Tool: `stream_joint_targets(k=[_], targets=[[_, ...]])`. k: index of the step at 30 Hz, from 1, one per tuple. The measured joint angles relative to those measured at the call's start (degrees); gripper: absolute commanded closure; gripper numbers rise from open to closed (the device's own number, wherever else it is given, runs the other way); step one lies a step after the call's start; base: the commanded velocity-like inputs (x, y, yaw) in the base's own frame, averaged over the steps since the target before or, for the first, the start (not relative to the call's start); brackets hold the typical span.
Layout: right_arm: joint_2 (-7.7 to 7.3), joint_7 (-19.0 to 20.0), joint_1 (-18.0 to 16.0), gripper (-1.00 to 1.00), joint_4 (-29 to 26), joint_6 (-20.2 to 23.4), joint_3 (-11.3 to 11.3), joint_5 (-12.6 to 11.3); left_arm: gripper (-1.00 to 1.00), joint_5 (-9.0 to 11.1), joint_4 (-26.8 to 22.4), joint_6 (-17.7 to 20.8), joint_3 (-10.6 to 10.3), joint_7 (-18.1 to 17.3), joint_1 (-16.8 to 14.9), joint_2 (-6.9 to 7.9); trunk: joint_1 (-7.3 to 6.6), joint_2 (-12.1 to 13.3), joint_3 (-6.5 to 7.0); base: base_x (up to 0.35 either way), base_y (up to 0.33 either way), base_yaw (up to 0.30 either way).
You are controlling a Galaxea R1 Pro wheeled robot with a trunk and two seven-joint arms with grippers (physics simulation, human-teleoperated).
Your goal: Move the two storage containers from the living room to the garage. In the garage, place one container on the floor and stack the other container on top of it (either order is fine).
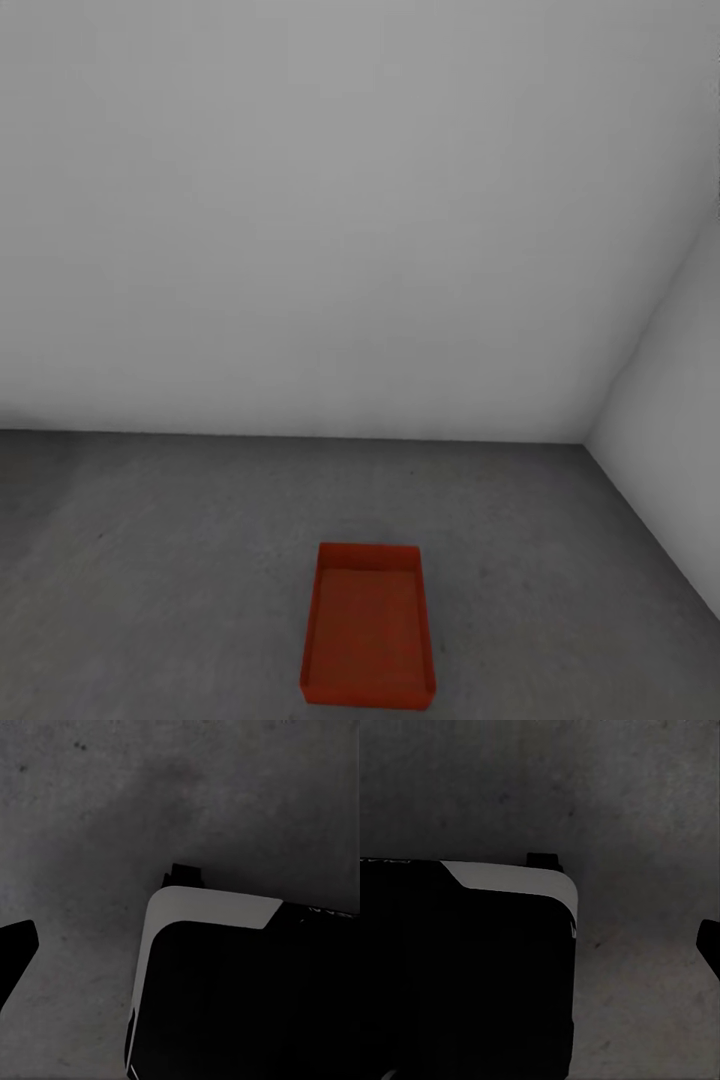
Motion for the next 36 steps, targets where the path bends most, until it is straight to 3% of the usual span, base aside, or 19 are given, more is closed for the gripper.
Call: stream_joint_targets(k=[32,36], targets=[[0.08,0.52,0.00,-1.00,0.00,-0.05,0.00,0.00,-1.00,-0.36,0.08,0.01,-0.02,-0.08,0.00,0.00,0.00,0.00,2.63,0.000,0.000,0.000],[0.06,1.91,0.00,-1.00,0.00,-0.01,-0.07,-0.01,-1.00,-0.42,0.08,0.01,-0.06,-0.08,0.00,0.00,0.00,0.01,2.68,0.000,0.000,0.000]])
